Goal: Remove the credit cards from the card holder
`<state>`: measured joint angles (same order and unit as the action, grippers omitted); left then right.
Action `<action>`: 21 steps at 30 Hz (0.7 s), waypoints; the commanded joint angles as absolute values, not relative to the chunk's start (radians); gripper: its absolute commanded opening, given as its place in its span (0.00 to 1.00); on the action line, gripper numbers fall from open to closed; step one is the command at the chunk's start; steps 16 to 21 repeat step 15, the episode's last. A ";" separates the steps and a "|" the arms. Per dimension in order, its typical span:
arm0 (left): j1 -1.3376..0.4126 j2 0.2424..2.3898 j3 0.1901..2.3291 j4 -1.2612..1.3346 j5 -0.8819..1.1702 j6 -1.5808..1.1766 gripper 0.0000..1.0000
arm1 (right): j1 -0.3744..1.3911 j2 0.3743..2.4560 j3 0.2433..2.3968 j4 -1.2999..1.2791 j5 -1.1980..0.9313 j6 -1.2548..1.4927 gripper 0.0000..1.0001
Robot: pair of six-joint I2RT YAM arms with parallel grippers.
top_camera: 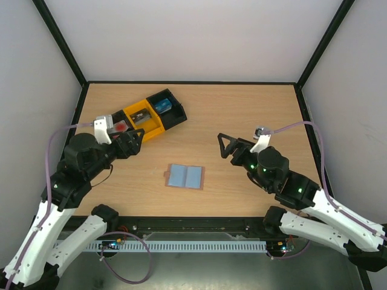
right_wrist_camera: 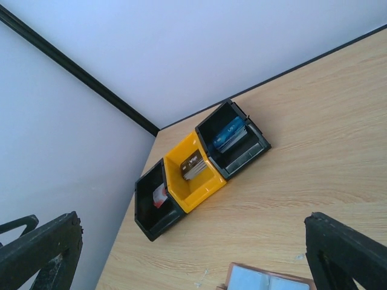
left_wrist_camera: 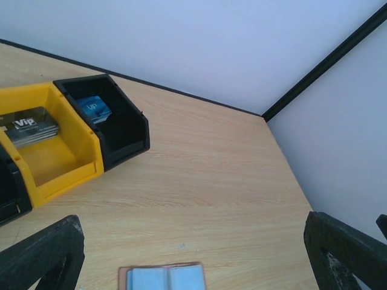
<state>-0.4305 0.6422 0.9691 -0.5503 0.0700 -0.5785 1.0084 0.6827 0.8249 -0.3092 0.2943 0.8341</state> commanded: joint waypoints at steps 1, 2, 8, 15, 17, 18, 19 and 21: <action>-0.423 0.612 0.980 -0.541 0.106 -0.565 1.00 | 1.011 0.656 0.834 -0.374 0.327 0.821 0.98; -0.423 0.601 0.975 -0.531 0.115 -0.568 1.00 | 1.012 0.653 0.831 -0.373 0.325 0.825 0.98; -0.423 0.560 0.925 -0.491 0.133 -0.590 1.00 | 1.012 0.637 0.807 -0.363 0.307 0.844 0.98; -0.423 0.556 0.895 -0.488 0.145 -0.602 1.00 | 1.011 0.614 0.769 -0.347 0.299 0.865 0.98; -0.423 0.556 0.895 -0.488 0.145 -0.602 1.00 | 1.011 0.614 0.769 -0.347 0.299 0.865 0.98; -0.423 0.556 0.895 -0.488 0.145 -0.602 1.00 | 1.011 0.614 0.769 -0.347 0.299 0.865 0.98; -0.423 0.556 0.895 -0.488 0.145 -0.602 1.00 | 1.011 0.614 0.769 -0.347 0.299 0.865 0.98; -0.423 0.556 0.895 -0.488 0.145 -0.602 1.00 | 1.011 0.614 0.769 -0.347 0.299 0.865 0.98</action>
